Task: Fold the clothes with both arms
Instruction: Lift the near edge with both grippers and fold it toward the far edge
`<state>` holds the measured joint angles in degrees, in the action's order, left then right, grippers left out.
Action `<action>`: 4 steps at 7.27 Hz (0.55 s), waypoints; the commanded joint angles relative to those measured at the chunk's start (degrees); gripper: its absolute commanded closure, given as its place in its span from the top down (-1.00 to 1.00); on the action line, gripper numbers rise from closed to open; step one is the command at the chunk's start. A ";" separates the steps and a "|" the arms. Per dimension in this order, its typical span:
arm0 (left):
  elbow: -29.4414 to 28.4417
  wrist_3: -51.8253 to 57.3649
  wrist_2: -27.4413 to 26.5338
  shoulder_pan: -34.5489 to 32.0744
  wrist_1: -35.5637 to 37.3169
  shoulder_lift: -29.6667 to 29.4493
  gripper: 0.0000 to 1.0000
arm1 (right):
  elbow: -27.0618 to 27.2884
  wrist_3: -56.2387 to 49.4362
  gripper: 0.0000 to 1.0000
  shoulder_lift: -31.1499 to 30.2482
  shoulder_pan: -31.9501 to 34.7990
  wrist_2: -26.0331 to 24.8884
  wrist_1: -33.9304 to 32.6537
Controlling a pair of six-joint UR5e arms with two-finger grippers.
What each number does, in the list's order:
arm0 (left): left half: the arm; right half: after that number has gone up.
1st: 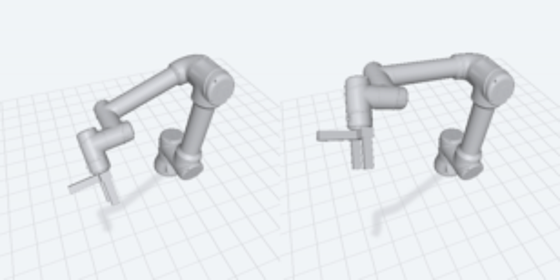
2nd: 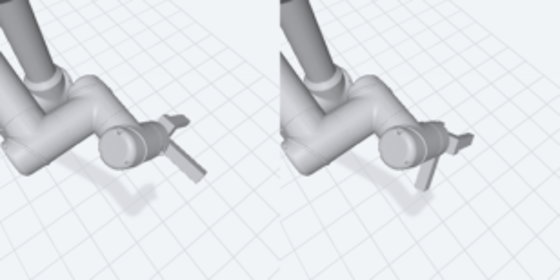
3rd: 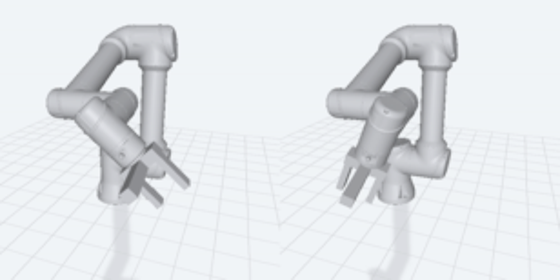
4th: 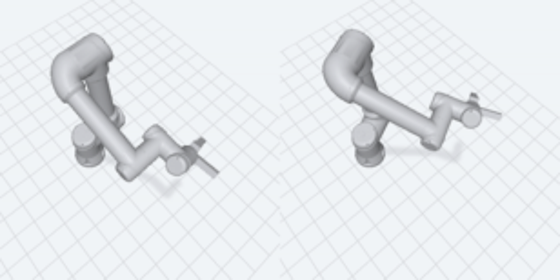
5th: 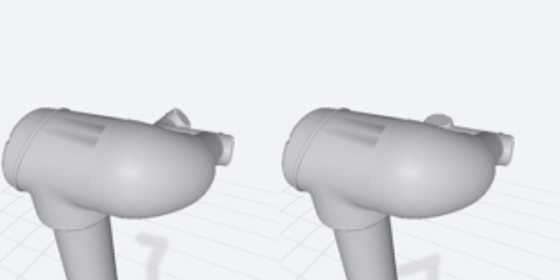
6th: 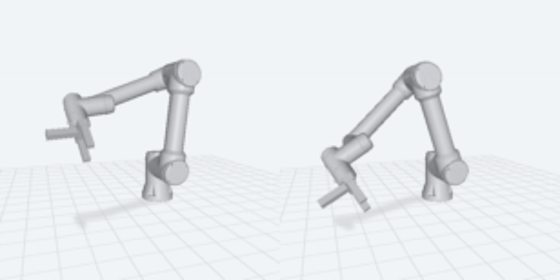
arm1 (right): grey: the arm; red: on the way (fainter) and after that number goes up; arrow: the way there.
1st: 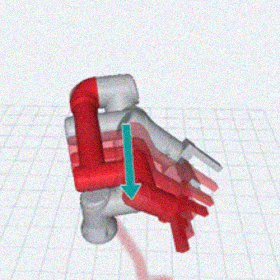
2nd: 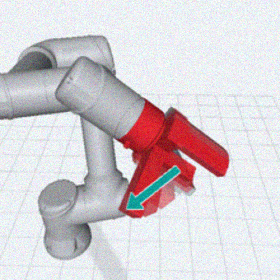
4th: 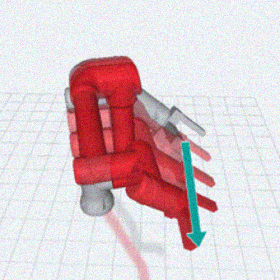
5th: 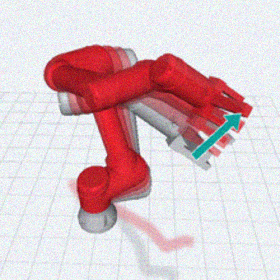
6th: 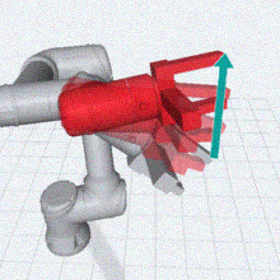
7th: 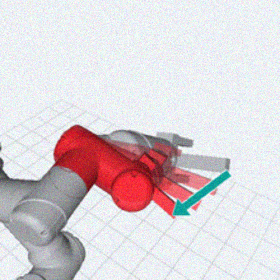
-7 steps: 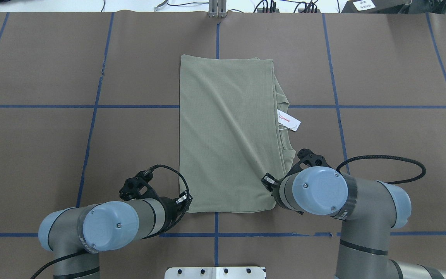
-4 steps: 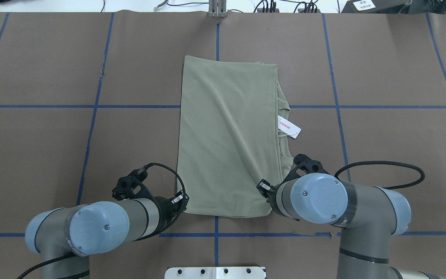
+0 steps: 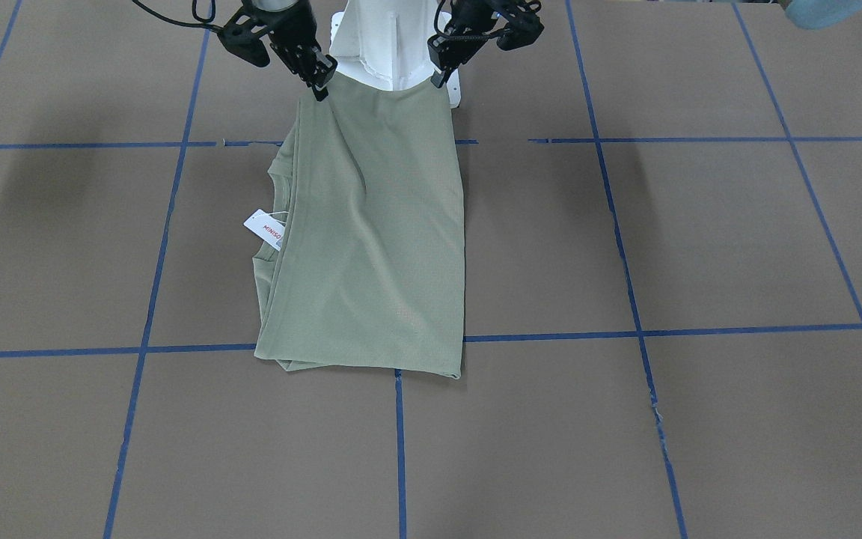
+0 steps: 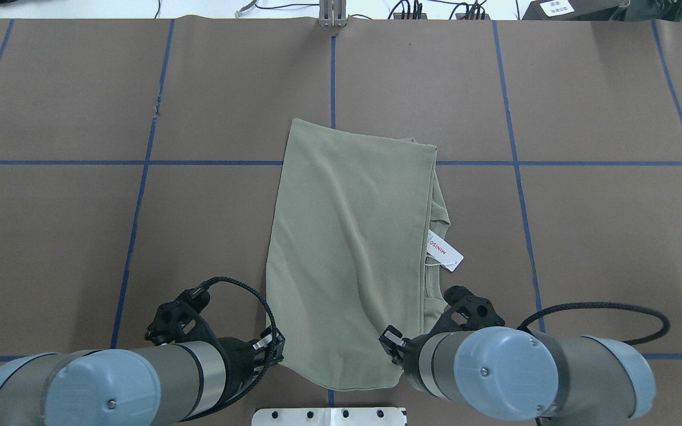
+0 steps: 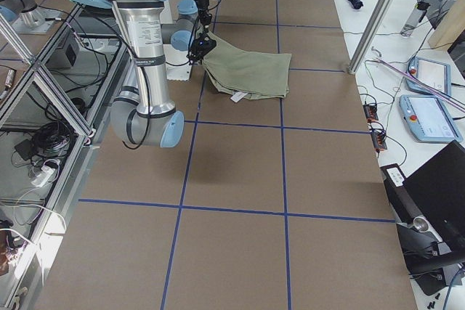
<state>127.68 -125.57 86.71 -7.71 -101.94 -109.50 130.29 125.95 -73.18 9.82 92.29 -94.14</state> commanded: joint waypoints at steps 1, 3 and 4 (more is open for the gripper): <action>-2.24 6.69 1.96 -10.67 0.34 -5.43 -1.00 | 1.11 -0.09 -1.00 1.11 6.93 0.16 -3.25; -14.16 11.63 5.22 -19.59 -0.97 -12.54 -1.00 | -5.88 -3.32 -1.00 6.43 14.75 0.69 -2.89; -17.70 13.23 5.31 -22.41 -2.72 -14.15 -1.00 | -11.24 -6.30 -1.00 8.56 17.83 1.13 -2.55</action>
<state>115.13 -114.91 91.42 -26.04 -103.15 -120.72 124.82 122.70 -67.71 23.52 92.96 -96.93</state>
